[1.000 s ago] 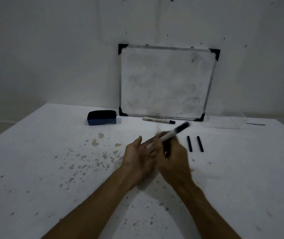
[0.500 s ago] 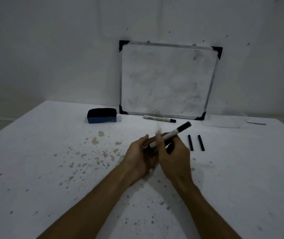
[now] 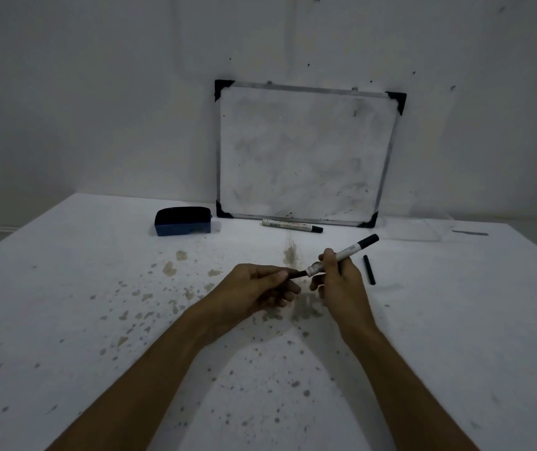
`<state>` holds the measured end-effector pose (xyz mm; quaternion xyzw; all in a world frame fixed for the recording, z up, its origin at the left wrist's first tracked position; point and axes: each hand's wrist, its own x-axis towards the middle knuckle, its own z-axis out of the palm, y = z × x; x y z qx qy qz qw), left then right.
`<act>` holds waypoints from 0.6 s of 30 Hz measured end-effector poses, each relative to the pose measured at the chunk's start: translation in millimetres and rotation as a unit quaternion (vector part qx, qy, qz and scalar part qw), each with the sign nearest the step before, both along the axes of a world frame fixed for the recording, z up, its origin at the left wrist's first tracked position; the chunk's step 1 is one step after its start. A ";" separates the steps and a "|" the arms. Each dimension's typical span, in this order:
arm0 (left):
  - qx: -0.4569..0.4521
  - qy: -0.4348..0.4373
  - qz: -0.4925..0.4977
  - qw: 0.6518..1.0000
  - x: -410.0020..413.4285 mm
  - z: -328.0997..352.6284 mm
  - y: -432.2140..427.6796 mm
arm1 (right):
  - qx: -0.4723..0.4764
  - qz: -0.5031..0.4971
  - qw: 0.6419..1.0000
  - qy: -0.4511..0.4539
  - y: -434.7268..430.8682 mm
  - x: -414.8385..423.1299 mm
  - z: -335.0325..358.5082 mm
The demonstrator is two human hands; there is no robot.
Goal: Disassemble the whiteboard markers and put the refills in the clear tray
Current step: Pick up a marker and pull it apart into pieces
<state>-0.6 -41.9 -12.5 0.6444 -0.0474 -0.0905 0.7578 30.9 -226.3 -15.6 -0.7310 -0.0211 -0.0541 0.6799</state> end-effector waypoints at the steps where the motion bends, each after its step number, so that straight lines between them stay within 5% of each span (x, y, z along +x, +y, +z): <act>1: 0.024 -0.011 0.001 1.000 0.6 2.4 4.5 | -0.002 0.007 1.000 0.000 -0.7 0.7 0.0; 5: 0.144 -0.072 0.037 0.986 4.4 9.7 20.9 | -0.160 0.020 0.987 -0.024 -4.8 1.6 -1.8; 10: 0.164 -0.111 0.100 0.975 4.4 -0.8 24.6 | -0.422 0.045 0.896 -0.127 -9.7 0.8 -11.9; 18: 0.201 -0.162 0.138 0.956 -6.9 -9.8 7.6 | -0.506 0.002 0.851 -0.141 -3.8 -14.6 -8.5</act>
